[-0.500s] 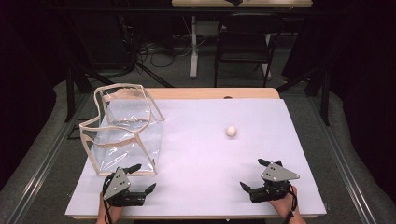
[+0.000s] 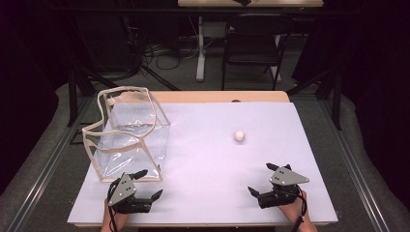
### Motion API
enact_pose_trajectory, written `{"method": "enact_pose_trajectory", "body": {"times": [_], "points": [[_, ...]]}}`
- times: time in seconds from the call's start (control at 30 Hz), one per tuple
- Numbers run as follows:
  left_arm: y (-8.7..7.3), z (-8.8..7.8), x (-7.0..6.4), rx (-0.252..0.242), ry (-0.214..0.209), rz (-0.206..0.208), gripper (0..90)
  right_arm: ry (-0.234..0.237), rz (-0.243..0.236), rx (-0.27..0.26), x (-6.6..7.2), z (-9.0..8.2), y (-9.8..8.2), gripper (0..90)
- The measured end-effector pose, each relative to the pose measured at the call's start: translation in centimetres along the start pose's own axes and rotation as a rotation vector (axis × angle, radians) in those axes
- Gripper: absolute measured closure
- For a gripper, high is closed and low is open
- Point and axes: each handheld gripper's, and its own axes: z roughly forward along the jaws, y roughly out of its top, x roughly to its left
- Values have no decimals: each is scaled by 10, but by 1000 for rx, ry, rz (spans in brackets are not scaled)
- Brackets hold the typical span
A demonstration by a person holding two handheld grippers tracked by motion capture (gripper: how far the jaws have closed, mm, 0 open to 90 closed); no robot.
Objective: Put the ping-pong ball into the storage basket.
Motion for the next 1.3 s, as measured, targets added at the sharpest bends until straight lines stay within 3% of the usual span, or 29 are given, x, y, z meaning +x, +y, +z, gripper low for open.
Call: {"method": "enact_pose_trajectory", "body": {"times": [0.77, 1.3], "points": [[-2, 0, 1, 6, -8, 5, 160, -20, 35, 64, -15, 14, 18, 0], [-1, 2, 1, 8, -12, 6, 160, -11, 27, 97, -23, 33, 32, 0]]}}
